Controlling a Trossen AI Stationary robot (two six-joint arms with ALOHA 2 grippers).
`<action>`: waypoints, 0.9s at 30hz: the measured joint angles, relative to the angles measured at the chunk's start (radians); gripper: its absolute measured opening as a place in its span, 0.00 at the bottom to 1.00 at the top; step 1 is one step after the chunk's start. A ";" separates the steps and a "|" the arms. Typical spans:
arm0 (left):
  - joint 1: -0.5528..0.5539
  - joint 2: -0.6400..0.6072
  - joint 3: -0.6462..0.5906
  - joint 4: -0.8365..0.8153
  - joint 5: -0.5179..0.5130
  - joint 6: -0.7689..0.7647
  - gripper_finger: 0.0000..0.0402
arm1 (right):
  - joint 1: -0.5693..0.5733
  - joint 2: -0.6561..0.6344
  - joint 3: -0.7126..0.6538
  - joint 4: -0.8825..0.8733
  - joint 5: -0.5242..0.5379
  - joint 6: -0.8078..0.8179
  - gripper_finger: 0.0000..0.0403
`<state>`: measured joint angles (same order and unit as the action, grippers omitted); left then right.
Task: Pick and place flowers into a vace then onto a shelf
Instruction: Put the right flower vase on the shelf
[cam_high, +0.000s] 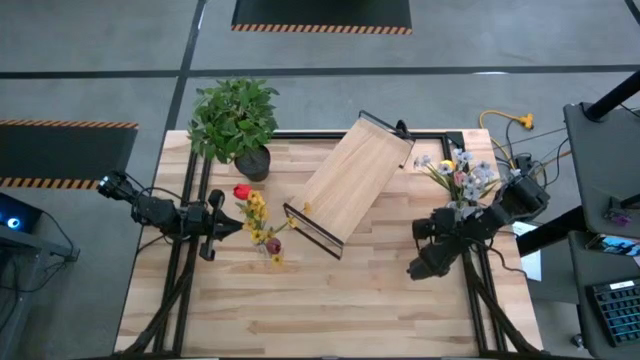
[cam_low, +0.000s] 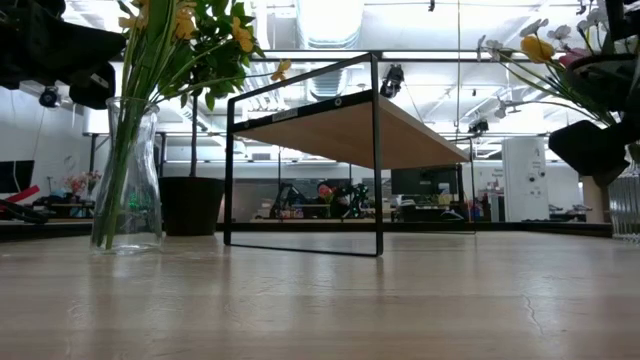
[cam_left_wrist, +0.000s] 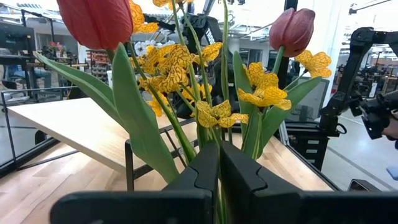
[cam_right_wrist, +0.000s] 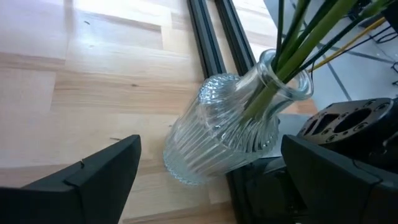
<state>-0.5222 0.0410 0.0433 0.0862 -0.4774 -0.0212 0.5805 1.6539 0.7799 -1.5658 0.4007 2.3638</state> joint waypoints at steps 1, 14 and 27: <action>0.000 0.000 0.000 0.000 0.000 0.000 0.00 | -0.002 0.000 0.000 0.000 0.001 0.000 0.94; 0.000 0.000 0.000 0.000 0.000 0.000 0.00 | -0.089 0.000 0.000 -0.004 0.017 -0.004 0.94; 0.000 0.000 0.000 0.000 0.000 0.000 0.00 | -0.206 0.000 0.000 -0.006 0.025 -0.076 0.94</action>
<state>-0.5220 0.0410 0.0433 0.0864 -0.4775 -0.0212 0.3749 1.6543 0.7799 -1.5719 0.4254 2.2874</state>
